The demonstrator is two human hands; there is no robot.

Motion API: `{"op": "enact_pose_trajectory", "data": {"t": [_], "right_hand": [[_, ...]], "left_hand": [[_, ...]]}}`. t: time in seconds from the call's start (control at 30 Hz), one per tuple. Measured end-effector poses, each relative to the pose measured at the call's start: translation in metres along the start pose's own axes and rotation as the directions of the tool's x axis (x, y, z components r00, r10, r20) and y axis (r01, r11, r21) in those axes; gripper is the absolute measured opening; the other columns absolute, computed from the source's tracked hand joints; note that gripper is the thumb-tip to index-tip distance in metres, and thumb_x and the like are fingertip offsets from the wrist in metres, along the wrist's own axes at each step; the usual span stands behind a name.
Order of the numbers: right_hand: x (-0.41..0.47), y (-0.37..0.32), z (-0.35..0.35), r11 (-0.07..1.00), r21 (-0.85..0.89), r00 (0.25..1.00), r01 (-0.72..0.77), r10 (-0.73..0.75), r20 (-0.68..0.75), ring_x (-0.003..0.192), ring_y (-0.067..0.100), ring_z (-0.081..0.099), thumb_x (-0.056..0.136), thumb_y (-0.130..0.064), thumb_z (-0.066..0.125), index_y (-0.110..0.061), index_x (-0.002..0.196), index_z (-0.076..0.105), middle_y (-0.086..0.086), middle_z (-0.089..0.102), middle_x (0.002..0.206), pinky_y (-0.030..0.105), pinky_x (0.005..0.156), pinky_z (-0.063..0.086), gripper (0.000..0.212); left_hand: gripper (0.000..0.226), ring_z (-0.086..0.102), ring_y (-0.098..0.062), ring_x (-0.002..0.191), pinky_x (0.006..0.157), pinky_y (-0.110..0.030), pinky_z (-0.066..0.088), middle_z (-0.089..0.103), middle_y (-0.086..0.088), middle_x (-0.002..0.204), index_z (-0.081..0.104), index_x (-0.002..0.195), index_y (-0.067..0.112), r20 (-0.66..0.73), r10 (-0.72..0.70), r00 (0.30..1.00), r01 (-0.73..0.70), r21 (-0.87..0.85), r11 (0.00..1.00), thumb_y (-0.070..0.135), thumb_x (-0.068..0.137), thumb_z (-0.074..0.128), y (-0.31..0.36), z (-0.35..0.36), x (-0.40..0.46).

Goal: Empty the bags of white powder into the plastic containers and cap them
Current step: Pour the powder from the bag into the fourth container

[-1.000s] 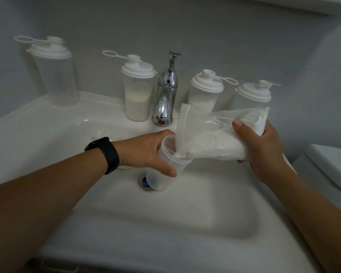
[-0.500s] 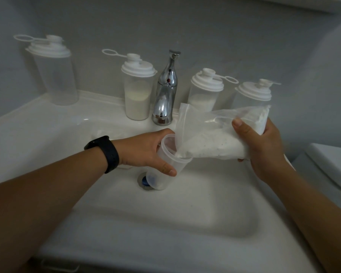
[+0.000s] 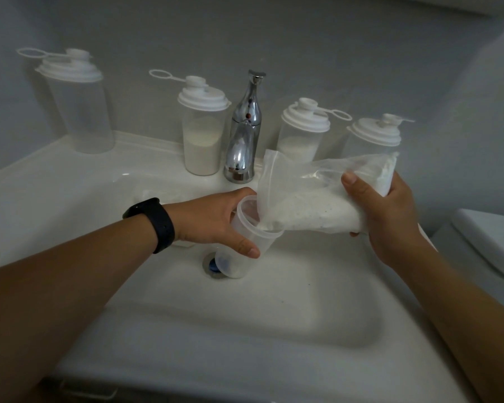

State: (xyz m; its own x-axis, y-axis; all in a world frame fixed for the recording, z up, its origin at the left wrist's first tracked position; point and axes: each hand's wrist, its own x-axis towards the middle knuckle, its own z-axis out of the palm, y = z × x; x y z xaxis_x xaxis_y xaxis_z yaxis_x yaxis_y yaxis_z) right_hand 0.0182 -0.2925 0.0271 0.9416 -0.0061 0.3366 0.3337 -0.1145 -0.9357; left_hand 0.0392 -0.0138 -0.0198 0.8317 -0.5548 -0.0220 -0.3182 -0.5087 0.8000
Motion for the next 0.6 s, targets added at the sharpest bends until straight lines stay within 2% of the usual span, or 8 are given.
{"op": "enact_pose_trajectory", "data": {"t": [0.1,0.6], "right_hand": [[-0.0006,-0.0003,0.0009,1.000,-0.001,1.000,0.006,-0.006,0.005,0.069,0.022,0.071,0.077,-0.047,0.077,-0.028,0.106,0.068,0.000,0.076,0.087,0.028,0.039,0.046,0.036],[-0.0015,-0.0021,0.0019,1.000,-0.010,1.000,-0.004,0.004,-0.002,0.068,0.020,0.072,0.079,-0.044,0.075,-0.028,0.104,0.068,-0.002,0.076,0.086,0.028,0.038,0.046,0.031]], "left_hand": [[0.088,0.057,-0.001,0.126,0.109,-0.037,0.051,0.061,0.020,0.136,0.043,0.144,0.035,0.000,-0.006,1.000,0.006,0.002,1.000,0.033,0.072,0.094,0.0008,-0.0002,-0.0003],[0.087,0.058,0.000,0.124,0.108,-0.032,0.051,0.061,0.019,0.135,0.043,0.144,0.034,-0.005,-0.015,1.000,0.015,-0.006,1.000,0.029,0.073,0.093,0.0044,-0.0004,-0.0016]]}}
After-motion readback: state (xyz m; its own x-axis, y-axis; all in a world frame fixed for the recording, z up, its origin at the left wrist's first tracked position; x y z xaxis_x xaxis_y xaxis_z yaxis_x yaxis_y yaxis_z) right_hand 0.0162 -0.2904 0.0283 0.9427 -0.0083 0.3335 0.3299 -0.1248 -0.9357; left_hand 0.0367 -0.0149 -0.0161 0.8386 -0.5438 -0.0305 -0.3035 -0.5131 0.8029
